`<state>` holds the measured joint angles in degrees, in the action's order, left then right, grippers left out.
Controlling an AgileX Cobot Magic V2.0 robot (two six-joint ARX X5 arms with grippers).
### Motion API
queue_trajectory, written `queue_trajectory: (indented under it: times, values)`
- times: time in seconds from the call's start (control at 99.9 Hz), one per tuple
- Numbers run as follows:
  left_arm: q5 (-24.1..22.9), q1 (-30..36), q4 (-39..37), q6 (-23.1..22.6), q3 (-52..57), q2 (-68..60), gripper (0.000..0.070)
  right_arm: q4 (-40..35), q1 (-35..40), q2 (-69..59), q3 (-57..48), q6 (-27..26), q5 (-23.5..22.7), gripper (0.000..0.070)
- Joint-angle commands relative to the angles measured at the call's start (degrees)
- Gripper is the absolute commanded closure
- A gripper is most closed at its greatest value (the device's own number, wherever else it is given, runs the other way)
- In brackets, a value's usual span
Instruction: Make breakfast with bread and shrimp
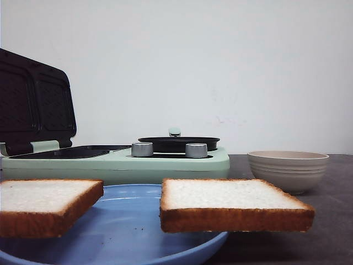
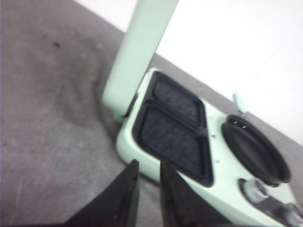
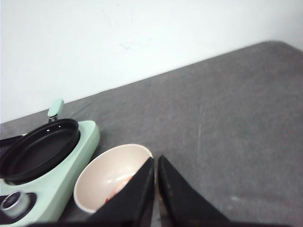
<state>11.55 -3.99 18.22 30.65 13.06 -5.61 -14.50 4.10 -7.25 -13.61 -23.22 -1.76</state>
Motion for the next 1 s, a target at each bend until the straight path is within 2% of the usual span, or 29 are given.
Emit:
queue_trajectory:
  times: [0.0,0.07,0.17,0.3,0.43,0.631,0.701,0.771,0.891,0.931,0.991]
  values:
    - [0.57,0.0,1.79,-0.28,3.17,-3.19,0.0694,-1.68,0.0,-4.22,-3.3,-1.92,-1.14,0.0697]
    - [1.01,0.0,4.57,-2.29,7.1,-7.82,0.0694,-3.93,0.0,-9.35,-7.41,-1.88,-3.06,0.0697]
    - [3.28,0.0,8.31,-7.43,12.92,-15.43,0.0694,-8.61,0.0,-17.57,-14.03,-1.66,-5.01,0.0697]
    - [6.19,0.0,15.54,-11.69,20.59,-25.03,0.0696,-13.9,0.0,-26.67,-21.68,1.05,-6.36,0.0697]
    - [9.92,0.0,20.46,-11.93,25.2,-31.04,0.0695,-14.14,0.0,-31.39,-25.38,1.92,-6.36,0.0697]
    - [15.67,0.0,22.73,-11.8,25.75,-33.53,0.069,-15.37,0.0,-32.37,-25.62,3.5,-6.12,0.0697]
    - [15.82,0.0,23.69,-11.8,25.75,-33.55,0.0642,-17.84,0.0,-32.22,-25.62,5.49,-6.12,0.0697]
    - [16.09,0.0,24.63,-11.82,25.75,-33.64,0.0566,-20.11,0.0,-32.28,-25.62,6.78,-6.14,0.0696]
    - [18.53,0.0,26.69,-12.24,25.75,-34.21,0.0375,-22.27,0.0,-32.35,-25.62,8.79,-7.02,0.0685]
    - [19.15,0.07,27.58,-12.26,25.75,-34.58,0.0325,-22.38,0.0,-32.33,-25.62,9.57,-8.15,0.0645]
    - [19.87,0.46,28.94,-12.81,25.75,-35.41,0.0272,-22.29,0.0,-32.33,-25.62,10.16,-10.34,0.0505]
